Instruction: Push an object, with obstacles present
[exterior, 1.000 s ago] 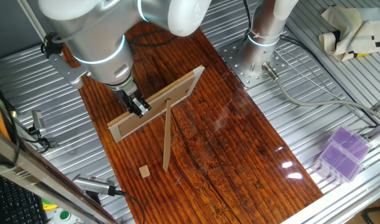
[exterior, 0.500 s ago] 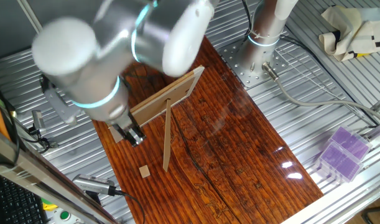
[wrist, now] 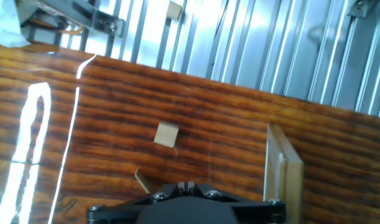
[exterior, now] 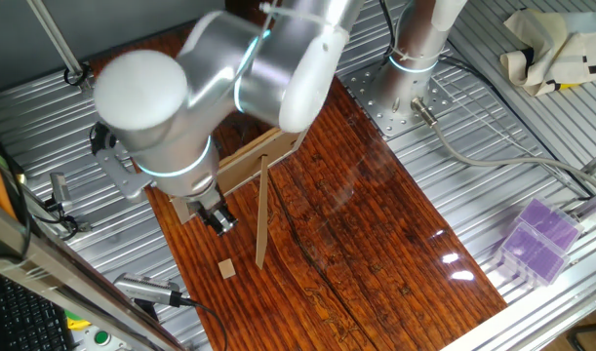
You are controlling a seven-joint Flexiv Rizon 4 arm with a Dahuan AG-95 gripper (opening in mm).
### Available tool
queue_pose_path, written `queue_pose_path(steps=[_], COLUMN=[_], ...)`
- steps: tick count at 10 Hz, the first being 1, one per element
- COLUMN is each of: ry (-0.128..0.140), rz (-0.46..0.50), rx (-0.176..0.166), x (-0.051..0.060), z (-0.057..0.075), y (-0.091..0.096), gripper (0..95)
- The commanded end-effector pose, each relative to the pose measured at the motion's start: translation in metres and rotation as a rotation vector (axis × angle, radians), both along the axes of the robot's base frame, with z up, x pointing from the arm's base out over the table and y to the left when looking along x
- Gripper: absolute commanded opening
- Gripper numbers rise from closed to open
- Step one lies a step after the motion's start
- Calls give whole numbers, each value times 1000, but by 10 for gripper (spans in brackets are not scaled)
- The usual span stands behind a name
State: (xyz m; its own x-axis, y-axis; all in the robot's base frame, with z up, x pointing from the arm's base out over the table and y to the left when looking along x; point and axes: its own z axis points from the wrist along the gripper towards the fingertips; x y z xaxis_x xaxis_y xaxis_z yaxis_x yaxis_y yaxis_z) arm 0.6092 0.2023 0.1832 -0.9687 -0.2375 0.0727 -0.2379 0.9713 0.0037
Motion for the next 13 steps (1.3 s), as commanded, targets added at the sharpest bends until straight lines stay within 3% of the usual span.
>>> queue_pose_path(steps=[1,3,9,13], ry=[4,-2,-4,-10], rz=[1,4,-3,3], rx=[5,6,3,1], x=[8,10,11,10], z=[-9,-26,-38,-58], y=[-3,-5,5,8], gripper=[0,0,0,0])
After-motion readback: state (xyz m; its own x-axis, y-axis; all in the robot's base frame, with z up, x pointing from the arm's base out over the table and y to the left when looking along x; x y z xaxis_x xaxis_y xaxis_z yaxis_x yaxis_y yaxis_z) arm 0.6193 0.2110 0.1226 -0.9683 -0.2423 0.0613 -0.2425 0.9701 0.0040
